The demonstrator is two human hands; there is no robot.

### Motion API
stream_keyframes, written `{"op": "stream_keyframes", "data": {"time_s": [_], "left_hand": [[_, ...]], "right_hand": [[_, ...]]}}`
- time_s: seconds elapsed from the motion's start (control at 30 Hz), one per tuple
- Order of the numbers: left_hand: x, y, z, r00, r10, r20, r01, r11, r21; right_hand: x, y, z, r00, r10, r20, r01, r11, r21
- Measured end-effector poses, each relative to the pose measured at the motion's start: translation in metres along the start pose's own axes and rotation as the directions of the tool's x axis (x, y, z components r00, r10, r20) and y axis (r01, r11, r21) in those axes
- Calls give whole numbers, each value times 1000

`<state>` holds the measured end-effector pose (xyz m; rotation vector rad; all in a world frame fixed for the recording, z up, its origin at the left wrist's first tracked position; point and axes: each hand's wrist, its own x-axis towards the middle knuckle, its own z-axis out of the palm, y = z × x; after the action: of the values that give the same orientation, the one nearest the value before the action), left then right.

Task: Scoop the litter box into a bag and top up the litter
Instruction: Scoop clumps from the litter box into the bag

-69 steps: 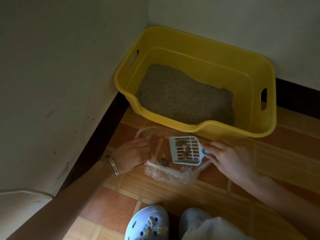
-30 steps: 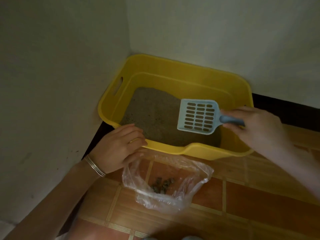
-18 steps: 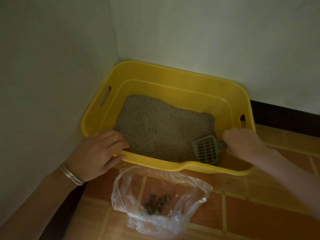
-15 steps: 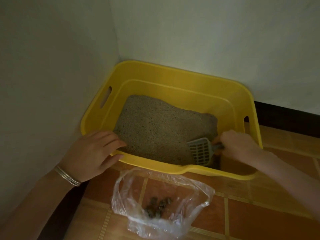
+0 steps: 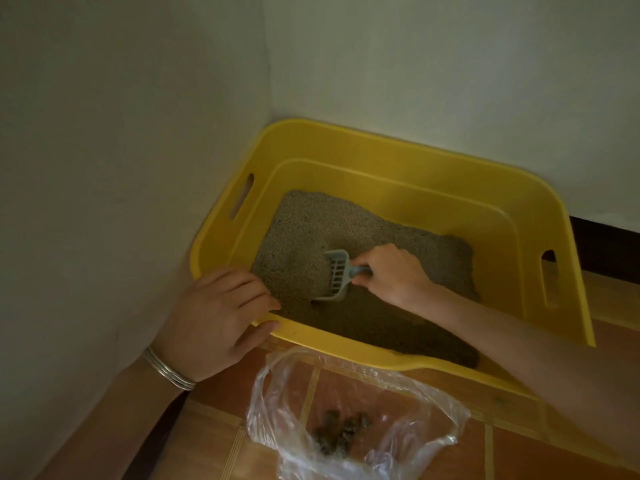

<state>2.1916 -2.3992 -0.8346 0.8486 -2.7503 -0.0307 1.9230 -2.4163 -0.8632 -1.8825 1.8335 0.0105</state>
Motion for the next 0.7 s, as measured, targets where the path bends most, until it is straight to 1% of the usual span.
{"op": "stream_keyframes", "data": {"time_s": [0.1,0.23,0.43,0.57,0.63,0.7], "left_hand": [[0,1,1,1000,-13,-12,13,1000,-19],[1,2,2,999,-26,-30,25,999,-28],[2,5,2,998,-54,-37,52,998,-36],[2,4,2,998,-51,-24,50,998,-33],[2,3,2,998,-51,-21,50,998,-28],[2,4,3,998,-52,-25,52,998,-28]], "right_hand": [[14,-1,-1,997,11,-71,-14,999,-37],[29,5,-12,989,77,-126,-87,993,-78],[25,33,-34,971,179,-161,-208,961,-183],[0,66,-47,956,261,-136,-287,932,-224],[-13,78,-52,961,262,-88,-276,932,-236],[-24,83,-51,968,249,-15,-247,947,-207]]}}
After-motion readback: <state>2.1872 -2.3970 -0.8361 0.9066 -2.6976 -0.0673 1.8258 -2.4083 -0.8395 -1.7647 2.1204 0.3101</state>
